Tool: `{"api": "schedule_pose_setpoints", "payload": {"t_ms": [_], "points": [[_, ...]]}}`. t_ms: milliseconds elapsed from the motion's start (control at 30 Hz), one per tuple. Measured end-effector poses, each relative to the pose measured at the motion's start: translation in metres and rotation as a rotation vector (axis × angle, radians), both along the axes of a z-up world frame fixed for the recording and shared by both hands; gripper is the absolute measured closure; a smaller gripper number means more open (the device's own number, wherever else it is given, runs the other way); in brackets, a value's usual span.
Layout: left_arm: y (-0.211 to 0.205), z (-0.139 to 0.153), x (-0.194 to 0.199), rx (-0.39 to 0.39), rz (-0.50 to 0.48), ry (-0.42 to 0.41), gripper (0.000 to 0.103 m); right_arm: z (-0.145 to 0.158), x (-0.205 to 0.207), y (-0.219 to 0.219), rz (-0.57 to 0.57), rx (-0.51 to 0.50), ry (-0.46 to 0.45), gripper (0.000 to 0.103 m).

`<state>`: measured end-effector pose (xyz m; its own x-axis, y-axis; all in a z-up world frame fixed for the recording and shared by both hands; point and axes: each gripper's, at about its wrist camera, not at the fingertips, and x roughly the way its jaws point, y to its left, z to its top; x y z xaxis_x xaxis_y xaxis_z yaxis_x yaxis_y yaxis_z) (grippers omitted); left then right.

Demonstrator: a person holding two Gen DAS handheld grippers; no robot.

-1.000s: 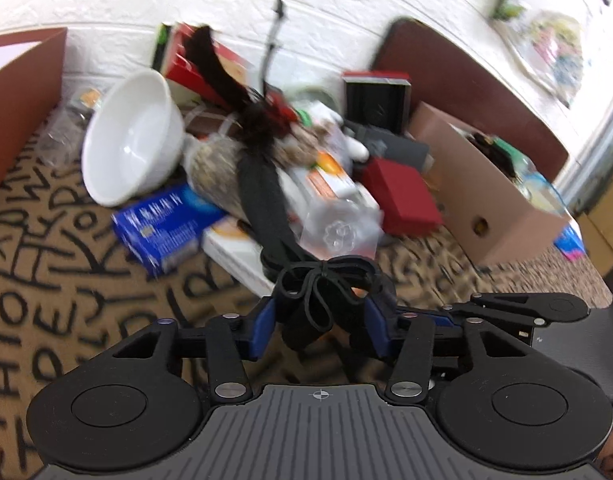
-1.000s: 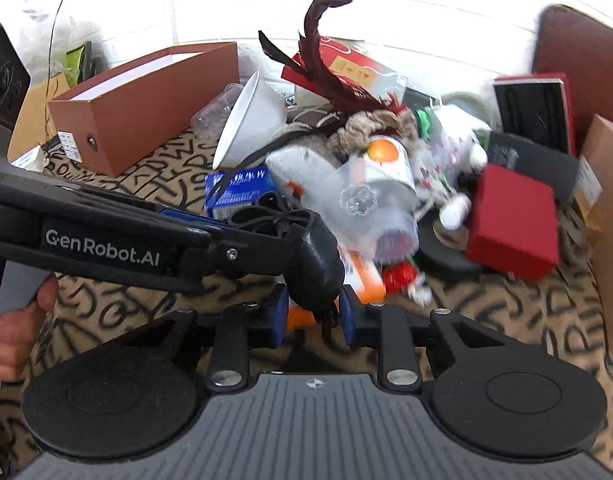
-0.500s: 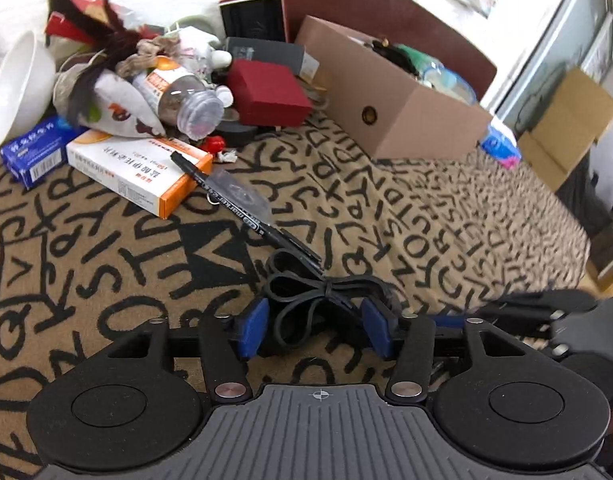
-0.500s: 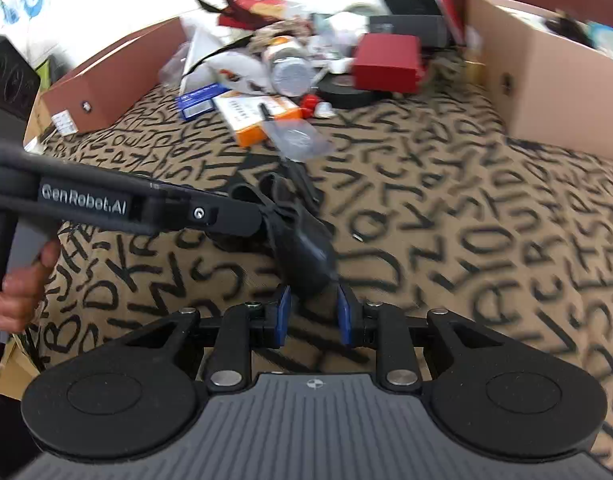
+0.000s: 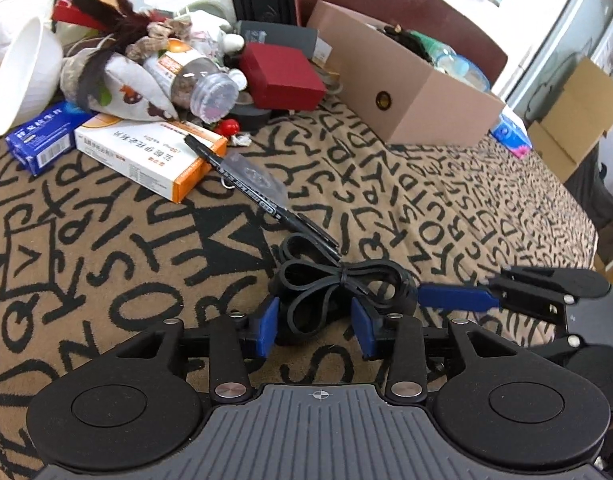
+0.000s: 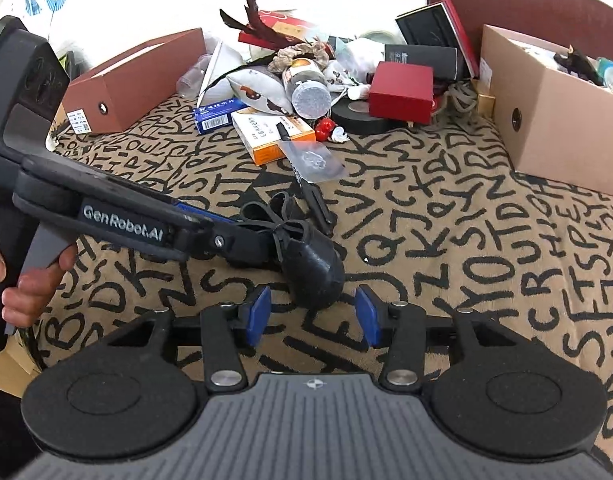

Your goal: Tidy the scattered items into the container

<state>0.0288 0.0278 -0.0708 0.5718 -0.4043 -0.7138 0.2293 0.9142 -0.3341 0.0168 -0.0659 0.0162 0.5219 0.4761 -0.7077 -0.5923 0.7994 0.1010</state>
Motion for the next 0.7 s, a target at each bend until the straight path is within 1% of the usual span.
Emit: {"api": "schedule_pose_setpoints", "payload": {"t_ms": [100, 167, 200, 233, 267, 300, 433, 500, 567, 600, 700], "points": [[0.001, -0.003, 0.002, -0.007, 0.008, 0.006, 0.047, -0.002, 0.005, 0.005, 0.004, 0.000, -0.004, 0.052], [0.004, -0.006, 0.004, -0.029, 0.018, 0.014, 0.047, -0.004, 0.008, 0.010, 0.010, -0.011, -0.007, 0.053], [0.005, -0.007, 0.005, -0.034, 0.018, 0.018, 0.048, -0.005, 0.009, 0.012, 0.015, -0.015, -0.007, 0.056], [0.005, -0.007, 0.006, -0.034, 0.019, 0.020, 0.053, -0.006, 0.010, 0.014, 0.014, -0.022, -0.008, 0.059], [0.005, -0.007, 0.007, -0.025, 0.026, 0.023, 0.064, -0.007, 0.011, 0.015, 0.010, -0.034, -0.013, 0.064], [0.005, -0.006, 0.008, -0.021, 0.032, 0.027, 0.061, -0.008, 0.012, 0.016, 0.010, -0.042, -0.012, 0.064], [0.002, -0.003, 0.012, -0.052, 0.029, 0.049, 0.061, -0.005, 0.012, 0.012, 0.002, -0.026, -0.006, 0.067], [-0.005, 0.004, 0.014, -0.050, 0.008, 0.046, 0.063, 0.000, 0.011, 0.008, 0.000, -0.023, -0.020, 0.068], [-0.016, 0.015, 0.018, -0.042, -0.021, 0.015, 0.065, 0.007, 0.011, 0.004, -0.006, -0.013, -0.037, 0.069], [-0.021, 0.021, 0.020, -0.044, -0.034, 0.003, 0.068, 0.013, 0.012, 0.001, -0.014, -0.010, -0.051, 0.069], [-0.035, 0.039, 0.031, -0.054, -0.050, -0.037, 0.068, 0.028, 0.018, -0.011, -0.048, 0.011, -0.089, 0.069]]}}
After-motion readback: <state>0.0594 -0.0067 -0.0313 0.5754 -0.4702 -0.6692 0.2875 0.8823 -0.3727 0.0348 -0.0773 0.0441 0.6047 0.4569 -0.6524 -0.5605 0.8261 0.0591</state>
